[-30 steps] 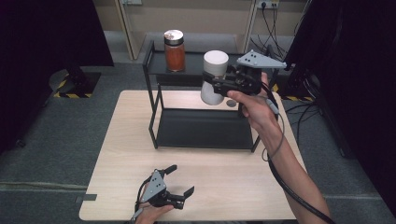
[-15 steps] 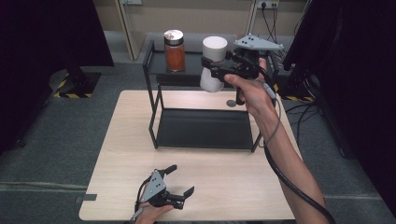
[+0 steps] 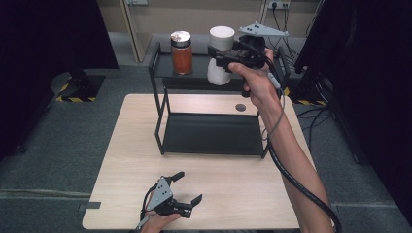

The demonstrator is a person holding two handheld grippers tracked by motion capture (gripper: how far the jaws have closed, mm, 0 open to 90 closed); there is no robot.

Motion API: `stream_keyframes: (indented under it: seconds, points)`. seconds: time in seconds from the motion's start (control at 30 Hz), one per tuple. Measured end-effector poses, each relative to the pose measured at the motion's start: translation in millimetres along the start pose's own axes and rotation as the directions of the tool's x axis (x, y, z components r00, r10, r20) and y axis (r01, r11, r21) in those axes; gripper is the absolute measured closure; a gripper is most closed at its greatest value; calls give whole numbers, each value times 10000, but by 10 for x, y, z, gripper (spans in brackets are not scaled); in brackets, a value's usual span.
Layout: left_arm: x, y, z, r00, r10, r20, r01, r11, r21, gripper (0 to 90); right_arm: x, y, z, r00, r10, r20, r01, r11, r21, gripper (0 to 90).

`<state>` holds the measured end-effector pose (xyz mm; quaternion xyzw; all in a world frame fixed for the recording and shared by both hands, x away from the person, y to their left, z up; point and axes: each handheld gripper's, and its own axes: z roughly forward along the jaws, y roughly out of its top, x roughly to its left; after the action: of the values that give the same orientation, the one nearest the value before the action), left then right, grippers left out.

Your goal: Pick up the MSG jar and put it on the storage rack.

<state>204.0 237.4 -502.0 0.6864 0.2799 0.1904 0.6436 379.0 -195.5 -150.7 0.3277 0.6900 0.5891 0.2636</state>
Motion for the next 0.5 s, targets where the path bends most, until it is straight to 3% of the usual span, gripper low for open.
stream_keyframes:
  seconds: [0.5]
  points:
    - [-5, 3, -5, 10000, 4, 40, -4, 10000, -60, 2, 24, 101, 262, 9962, 112, 859, -122, 9999, 110, 353]
